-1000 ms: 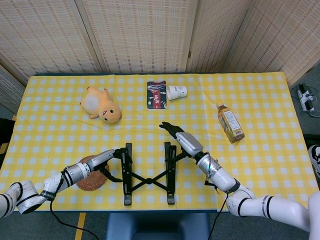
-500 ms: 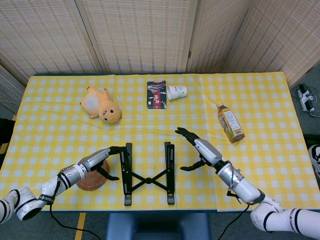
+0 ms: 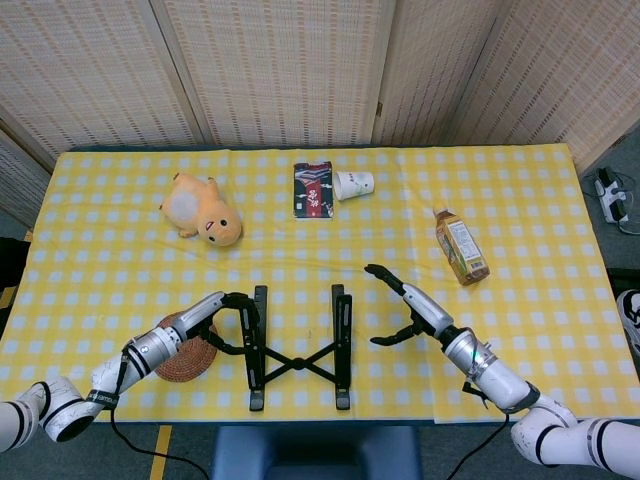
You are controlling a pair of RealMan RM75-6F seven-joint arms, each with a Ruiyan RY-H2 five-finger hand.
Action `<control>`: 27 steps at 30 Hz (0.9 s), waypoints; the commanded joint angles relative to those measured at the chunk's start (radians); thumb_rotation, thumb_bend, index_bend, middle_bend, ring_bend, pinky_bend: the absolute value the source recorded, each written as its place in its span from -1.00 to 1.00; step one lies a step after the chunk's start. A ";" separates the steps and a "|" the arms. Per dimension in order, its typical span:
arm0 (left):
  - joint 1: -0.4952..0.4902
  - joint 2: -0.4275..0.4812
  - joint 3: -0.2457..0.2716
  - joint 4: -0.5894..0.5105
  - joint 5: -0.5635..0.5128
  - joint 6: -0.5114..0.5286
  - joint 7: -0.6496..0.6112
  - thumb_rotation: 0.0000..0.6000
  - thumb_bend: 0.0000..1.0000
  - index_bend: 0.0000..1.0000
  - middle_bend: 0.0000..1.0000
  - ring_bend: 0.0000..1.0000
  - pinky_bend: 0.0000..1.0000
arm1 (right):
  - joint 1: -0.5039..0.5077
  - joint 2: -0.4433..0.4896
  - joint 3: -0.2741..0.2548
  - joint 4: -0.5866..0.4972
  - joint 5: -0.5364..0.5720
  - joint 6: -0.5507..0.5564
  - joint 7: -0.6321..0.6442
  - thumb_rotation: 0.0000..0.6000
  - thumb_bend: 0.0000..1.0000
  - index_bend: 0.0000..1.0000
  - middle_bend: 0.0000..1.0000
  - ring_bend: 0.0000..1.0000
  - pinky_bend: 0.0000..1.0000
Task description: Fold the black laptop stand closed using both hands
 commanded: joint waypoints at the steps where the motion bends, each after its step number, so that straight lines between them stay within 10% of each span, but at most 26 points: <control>1: 0.029 0.001 -0.001 -0.008 0.018 0.051 0.014 1.00 -0.65 -0.04 0.07 -0.26 -0.72 | 0.009 -0.003 -0.015 0.011 -0.023 -0.018 0.064 1.00 -0.70 -1.00 -1.00 -0.95 -1.00; 14: 0.115 0.031 0.033 -0.054 0.091 0.204 0.076 1.00 -0.65 0.03 0.11 -0.19 -0.70 | 0.088 0.010 -0.108 -0.002 -0.305 0.060 0.370 1.00 -0.70 -1.00 -0.97 -0.85 -1.00; 27: 0.184 0.062 0.084 -0.080 0.174 0.318 0.145 1.00 -0.65 -0.01 0.11 -0.18 -0.66 | 0.101 0.029 -0.255 -0.021 -0.493 0.269 0.409 1.00 -0.70 -1.00 -0.90 -0.76 -1.00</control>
